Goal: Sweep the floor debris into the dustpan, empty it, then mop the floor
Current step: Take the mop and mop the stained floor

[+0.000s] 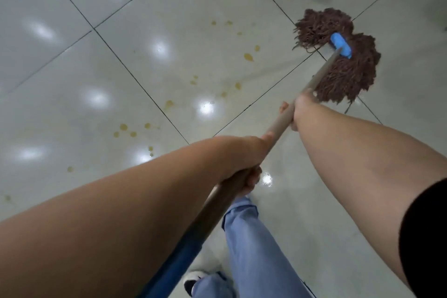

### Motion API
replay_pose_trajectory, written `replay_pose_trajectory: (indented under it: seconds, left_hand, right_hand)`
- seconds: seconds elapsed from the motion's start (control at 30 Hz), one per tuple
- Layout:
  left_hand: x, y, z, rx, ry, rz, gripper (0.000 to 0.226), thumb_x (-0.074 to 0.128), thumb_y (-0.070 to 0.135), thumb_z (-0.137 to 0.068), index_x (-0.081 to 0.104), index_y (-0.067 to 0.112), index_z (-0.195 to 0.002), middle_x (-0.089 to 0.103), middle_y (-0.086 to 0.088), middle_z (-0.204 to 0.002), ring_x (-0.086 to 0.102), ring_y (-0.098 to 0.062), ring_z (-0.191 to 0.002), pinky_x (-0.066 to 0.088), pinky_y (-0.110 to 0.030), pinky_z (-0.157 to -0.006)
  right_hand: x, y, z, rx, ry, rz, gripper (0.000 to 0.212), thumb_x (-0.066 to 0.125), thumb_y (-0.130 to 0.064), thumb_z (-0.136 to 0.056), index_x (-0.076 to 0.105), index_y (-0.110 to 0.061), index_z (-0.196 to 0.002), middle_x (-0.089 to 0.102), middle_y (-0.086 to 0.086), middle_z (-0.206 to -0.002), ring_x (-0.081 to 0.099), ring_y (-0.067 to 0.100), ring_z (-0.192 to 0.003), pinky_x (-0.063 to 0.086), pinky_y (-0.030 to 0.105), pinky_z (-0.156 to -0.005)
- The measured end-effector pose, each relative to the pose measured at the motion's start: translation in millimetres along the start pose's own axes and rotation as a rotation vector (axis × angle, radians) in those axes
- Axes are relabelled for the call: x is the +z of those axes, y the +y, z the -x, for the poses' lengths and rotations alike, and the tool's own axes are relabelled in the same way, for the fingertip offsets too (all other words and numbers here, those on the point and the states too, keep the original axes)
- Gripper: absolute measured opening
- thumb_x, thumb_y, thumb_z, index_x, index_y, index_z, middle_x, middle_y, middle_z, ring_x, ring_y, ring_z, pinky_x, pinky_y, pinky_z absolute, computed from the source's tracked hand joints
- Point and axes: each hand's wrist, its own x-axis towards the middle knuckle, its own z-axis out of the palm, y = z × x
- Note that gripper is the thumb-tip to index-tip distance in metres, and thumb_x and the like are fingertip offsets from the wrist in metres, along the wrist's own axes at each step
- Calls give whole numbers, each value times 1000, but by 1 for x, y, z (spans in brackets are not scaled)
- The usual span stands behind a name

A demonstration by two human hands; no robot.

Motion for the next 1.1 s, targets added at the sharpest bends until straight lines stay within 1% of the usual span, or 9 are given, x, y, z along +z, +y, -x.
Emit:
replay_pose_trajectory:
  seconds: [0.13,0.17,0.27,0.37,0.5,0.57,0.67,0.93,1.1]
  left_hand:
    - [-12,29,-4,80,-28,-40,64,33,76,-77,38,13,-71,34,3,-31,30,-10,-21,35,-8,-39]
    - [-17,29,-5,97,-23,-49,65,33,77,-77,39,13,-71,34,3,-30,30,-10,-21,36,-9,-39]
    - [-34,11,-6,117,-11,-42,65,34,77,-77,37,12,-70,32,4,-27,29,-9,-19,35,-8,-38]
    - [-56,-35,-8,95,-13,-12,60,36,73,-81,34,14,-69,31,3,-26,27,-9,-17,33,-7,-36]
    - [-91,-129,-1,49,25,9,54,36,65,-87,33,15,-68,31,4,-26,25,-9,-17,28,-4,-37]
    - [-114,-184,8,15,47,-12,57,33,69,-86,32,16,-65,30,4,-26,24,-10,-17,27,-4,-36]
    - [-153,-279,26,-48,63,-58,66,27,77,-81,30,17,-56,29,3,-32,25,-11,-23,23,-6,-37]
    - [-252,-562,89,-236,130,5,70,28,82,-76,34,15,-58,32,2,-33,28,-13,-25,25,-9,-40]
    - [-281,-640,112,-290,109,50,70,30,83,-74,35,13,-63,33,2,-33,29,-14,-26,27,-10,-41]
  right_hand:
    - [9,-17,-8,-68,-29,149,33,36,-45,-98,43,-15,-109,51,9,-95,55,21,-47,48,26,-33]
    - [12,-15,-7,-66,-60,178,28,34,-40,-99,42,-15,-109,53,9,-92,53,20,-49,49,24,-34]
    - [24,0,-1,-45,-49,181,24,30,-22,-100,37,-12,-79,48,4,-69,46,10,-46,42,13,-31]
    - [43,38,16,-31,-53,191,27,26,-14,-99,33,-11,-73,45,4,-67,41,9,-47,37,11,-29]
    - [72,125,61,-15,-93,174,18,28,-10,-97,39,-12,-83,43,8,-68,40,13,-47,38,12,-30]
    - [89,175,93,7,-128,167,14,27,-8,-96,39,-14,-99,44,9,-67,40,13,-41,39,13,-31]
    - [120,263,144,28,-178,178,13,26,-10,-98,36,-12,-105,44,9,-67,41,12,-45,40,14,-31]
    - [204,528,302,80,-209,278,33,27,-9,-95,37,-12,-127,49,12,-69,42,15,-42,42,16,-33]
    - [227,598,352,145,-210,360,33,31,-12,-96,37,-10,-128,52,10,-76,44,15,-43,44,18,-32]
